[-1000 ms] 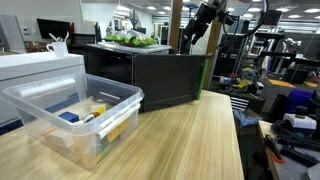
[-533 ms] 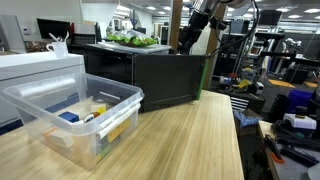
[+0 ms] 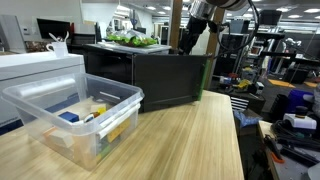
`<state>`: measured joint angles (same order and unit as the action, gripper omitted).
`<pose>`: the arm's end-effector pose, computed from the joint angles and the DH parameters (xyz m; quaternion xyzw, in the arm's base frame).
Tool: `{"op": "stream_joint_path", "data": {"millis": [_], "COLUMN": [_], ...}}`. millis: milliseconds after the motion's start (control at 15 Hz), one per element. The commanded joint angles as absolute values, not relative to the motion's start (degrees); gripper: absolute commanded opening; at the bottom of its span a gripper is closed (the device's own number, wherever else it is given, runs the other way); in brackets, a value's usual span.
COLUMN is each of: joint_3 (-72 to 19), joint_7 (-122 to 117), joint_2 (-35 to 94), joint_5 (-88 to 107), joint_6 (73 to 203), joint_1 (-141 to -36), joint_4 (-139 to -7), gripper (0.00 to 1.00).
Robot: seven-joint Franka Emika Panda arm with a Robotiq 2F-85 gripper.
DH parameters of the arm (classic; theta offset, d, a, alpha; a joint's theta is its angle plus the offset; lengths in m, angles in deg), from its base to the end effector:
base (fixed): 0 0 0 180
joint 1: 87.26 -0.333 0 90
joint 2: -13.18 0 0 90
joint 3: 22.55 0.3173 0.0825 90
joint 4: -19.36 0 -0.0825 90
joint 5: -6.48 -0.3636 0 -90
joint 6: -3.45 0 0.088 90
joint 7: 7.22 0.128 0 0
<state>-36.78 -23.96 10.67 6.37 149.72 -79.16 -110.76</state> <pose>0.4912 -0.2025 0.4032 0.9856 -0.0496 0.1542 0.0483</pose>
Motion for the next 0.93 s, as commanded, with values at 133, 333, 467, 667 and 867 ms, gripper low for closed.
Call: {"op": "stream_joint_path", "data": {"millis": [133,333,467,667,867], "joint_3": [-34.9,-34.3,-33.8,-33.1,-31.9], "joint_7": [-19.5,-18.4,-18.2,-18.6,-18.7], "joint_2": [8.4,7.6,7.1,6.1,5.0], "joint_5": [16.6,19.2,20.0,20.4,21.0], "joint_6": [148.7,148.9,148.7,148.6,147.5], "joint_1": [-78.1,-78.3,-78.4,-78.6,-79.0], "joint_4": [-113.9,-114.5,-114.9,-115.9,-117.3], "gripper": [1.00,1.00,1.00,1.00,1.00]}}
